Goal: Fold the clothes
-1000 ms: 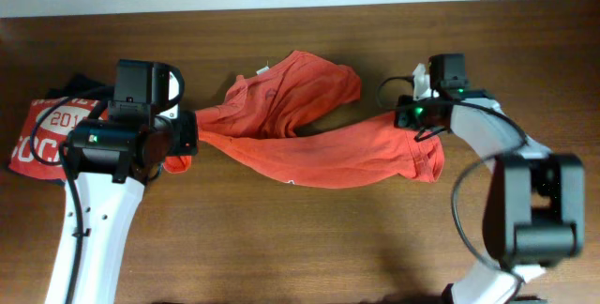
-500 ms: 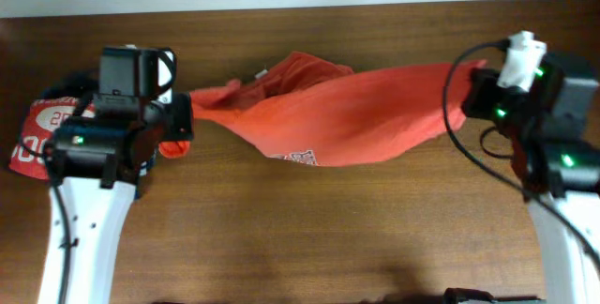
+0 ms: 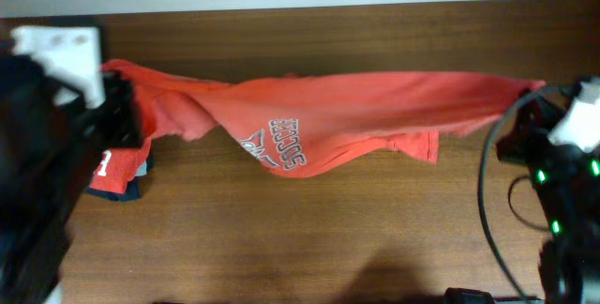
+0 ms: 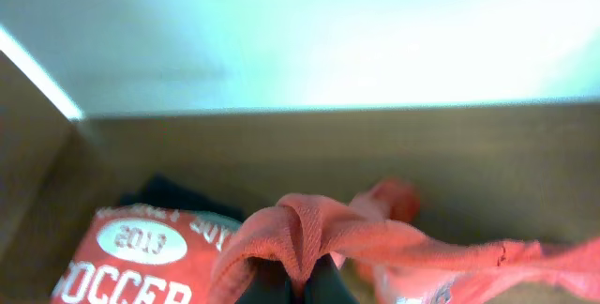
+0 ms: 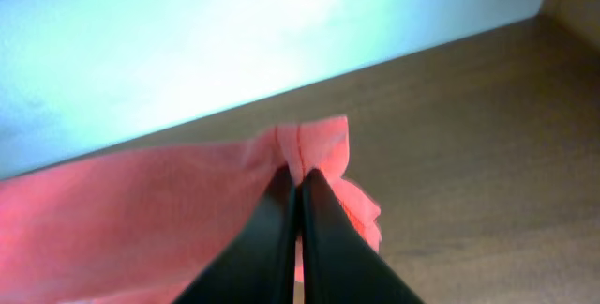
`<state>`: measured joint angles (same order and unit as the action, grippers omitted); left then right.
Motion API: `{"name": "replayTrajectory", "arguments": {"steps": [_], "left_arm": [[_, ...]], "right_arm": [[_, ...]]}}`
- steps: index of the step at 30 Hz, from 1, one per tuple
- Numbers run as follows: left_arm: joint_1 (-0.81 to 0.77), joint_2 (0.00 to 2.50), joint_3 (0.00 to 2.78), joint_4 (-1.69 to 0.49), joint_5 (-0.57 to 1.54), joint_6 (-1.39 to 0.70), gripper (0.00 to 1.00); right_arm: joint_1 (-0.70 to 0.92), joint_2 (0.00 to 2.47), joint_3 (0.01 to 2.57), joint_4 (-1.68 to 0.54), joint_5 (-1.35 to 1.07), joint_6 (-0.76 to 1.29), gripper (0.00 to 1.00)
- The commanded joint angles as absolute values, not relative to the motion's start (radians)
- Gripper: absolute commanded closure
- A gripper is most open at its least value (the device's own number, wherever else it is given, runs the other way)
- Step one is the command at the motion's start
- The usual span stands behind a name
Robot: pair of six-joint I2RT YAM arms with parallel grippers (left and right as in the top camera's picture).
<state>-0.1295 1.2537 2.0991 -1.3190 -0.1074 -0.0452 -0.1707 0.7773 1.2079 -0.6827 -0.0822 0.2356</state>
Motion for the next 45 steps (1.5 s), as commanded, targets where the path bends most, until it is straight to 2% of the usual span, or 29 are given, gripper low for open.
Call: {"name": "replayTrajectory", "arguments": {"steps": [1,12,19,25,30,36,38,39,40,41,42,43,45], "left_arm": [[-0.123,1.179,2.183,-1.322,-0.112,-0.025,1.00],[-0.122,1.110,2.351,-1.333,-0.047,0.024,1.00],[-0.122,1.190,2.350,-1.331,-0.064,0.051,0.99],[-0.123,1.442,2.350,-1.317,-0.066,0.050,1.00],[-0.124,1.784,2.350,-1.225,0.014,0.055,1.00],[-0.132,2.036,2.350,-1.077,0.062,0.059,0.91],[-0.135,2.102,2.350,-1.022,0.076,0.083,0.87],[-0.136,2.127,2.350,-0.997,0.075,0.100,0.80],[-0.136,2.151,2.350,-0.976,0.075,0.126,0.68],[-0.136,2.166,2.350,-0.964,0.069,0.160,0.53],[-0.136,2.175,2.350,-0.962,0.029,0.190,0.28],[-0.135,2.168,2.354,-0.972,-0.042,0.189,0.14],[-0.134,2.146,2.364,-0.995,-0.091,0.189,0.13]], "right_arm": [[-0.179,0.708,1.248,-0.709,-0.036,0.271,0.96],[-0.179,0.680,1.521,-0.887,0.035,0.271,0.96],[-0.179,0.716,1.538,-0.910,0.118,0.282,0.96],[-0.179,0.930,1.536,-0.954,0.118,0.282,0.96],[-0.179,1.272,1.536,-0.875,0.113,0.282,0.96],[-0.179,1.571,1.536,-0.700,0.039,0.267,0.94],[-0.179,1.642,1.537,-0.633,0.033,0.266,0.85],[-0.179,1.670,1.537,-0.601,0.033,0.247,0.78],[-0.179,1.684,1.537,-0.582,0.034,0.231,0.67],[-0.179,1.695,1.537,-0.563,0.034,0.204,0.49],[-0.179,1.697,1.537,-0.555,0.035,0.181,0.35],[-0.180,1.681,1.541,-0.567,0.035,0.163,0.30],[-0.187,1.651,1.541,-0.588,0.034,0.162,0.28]]}}
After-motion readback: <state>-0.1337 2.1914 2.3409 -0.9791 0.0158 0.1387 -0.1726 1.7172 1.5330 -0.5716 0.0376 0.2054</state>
